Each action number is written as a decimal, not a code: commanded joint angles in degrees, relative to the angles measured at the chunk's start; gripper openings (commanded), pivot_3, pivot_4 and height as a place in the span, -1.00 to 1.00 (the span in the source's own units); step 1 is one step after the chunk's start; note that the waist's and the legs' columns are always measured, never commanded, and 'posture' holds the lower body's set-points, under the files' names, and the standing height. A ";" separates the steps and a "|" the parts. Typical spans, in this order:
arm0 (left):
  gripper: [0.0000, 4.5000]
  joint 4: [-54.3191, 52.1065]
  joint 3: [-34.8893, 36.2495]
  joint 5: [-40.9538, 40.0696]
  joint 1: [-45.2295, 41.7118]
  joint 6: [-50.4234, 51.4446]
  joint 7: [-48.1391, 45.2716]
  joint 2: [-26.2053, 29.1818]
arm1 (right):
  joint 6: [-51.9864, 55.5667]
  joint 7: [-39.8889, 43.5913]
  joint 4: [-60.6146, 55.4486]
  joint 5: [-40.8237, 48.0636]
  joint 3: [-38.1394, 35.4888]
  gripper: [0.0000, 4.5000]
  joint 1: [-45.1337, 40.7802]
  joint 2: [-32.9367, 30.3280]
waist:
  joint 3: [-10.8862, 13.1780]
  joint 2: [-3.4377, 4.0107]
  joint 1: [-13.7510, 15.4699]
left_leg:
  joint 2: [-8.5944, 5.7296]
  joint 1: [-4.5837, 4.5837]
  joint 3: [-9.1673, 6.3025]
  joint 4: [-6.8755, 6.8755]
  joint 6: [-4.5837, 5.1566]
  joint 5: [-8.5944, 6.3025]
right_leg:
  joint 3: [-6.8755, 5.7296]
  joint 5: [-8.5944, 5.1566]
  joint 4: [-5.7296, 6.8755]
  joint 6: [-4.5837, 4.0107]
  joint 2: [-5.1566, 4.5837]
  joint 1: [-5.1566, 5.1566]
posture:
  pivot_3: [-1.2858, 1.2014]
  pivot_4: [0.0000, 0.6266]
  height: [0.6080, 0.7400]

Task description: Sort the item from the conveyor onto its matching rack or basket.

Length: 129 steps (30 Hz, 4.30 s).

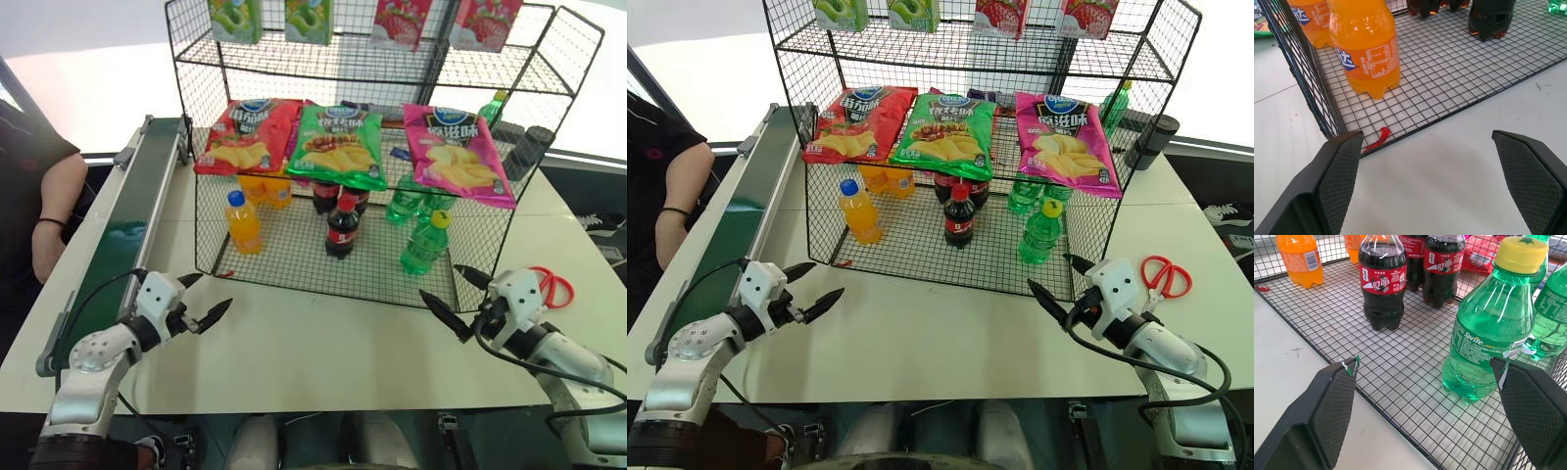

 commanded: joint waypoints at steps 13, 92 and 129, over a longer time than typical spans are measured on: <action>1.00 0.00 1.05 0.59 -1.82 -0.64 0.50 -0.31 | -0.22 -0.31 -0.82 -0.08 -0.11 0.98 -1.36 -0.83 | 0.00 0.00 -0.01 | 0.00 0.00 0.01 -0.01 0.00 0.00 | 0.00 0.00 0.00 0.00 0.00 -0.01 | 0.03 -0.52 1.00; 1.00 -5.22 2.23 -0.93 -1.49 2.17 2.59 -1.73 | -0.15 -0.57 0.41 -1.80 4.93 0.98 -6.04 -0.17 | 0.01 0.01 -0.07 | -0.05 -0.03 0.05 -0.08 -0.01 0.00 | -0.03 -0.01 -0.04 -0.03 -0.24 -0.07 | 0.03 -0.52 1.00; 1.00 8.99 22.30 -4.70 -7.80 -2.85 25.42 -8.48 | 3.31 3.85 -10.36 -0.69 28.79 0.98 -10.70 6.07 | -0.07 -0.27 -0.07 | -0.09 -0.04 0.04 -0.07 -0.02 -0.01 | -0.08 0.06 -0.06 0.09 -0.28 -0.06 | 0.03 -0.52 1.00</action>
